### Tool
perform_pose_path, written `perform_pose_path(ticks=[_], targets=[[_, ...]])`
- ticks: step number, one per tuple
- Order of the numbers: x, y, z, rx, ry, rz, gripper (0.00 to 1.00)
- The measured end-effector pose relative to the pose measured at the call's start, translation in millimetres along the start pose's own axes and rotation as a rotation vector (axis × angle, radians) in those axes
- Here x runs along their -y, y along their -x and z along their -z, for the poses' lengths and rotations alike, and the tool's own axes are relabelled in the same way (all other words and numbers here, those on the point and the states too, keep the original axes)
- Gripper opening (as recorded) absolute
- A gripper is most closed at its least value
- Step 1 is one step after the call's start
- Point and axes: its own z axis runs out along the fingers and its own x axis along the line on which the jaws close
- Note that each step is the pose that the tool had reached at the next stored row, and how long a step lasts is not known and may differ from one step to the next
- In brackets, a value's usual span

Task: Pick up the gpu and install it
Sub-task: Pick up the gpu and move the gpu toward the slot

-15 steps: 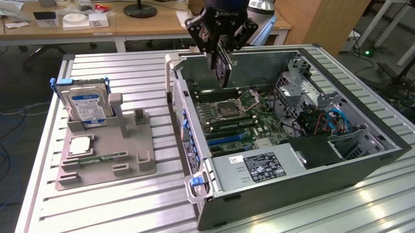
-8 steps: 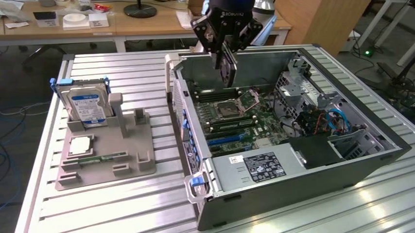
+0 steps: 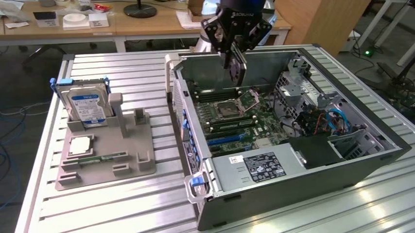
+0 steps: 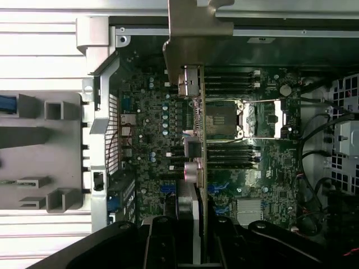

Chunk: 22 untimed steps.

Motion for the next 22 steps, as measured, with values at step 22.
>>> perform_pose_path(ticks=[22], targets=[[-1.7, 60.2, -1.8, 0.0000, 0.0000, 0.000, 0.28]])
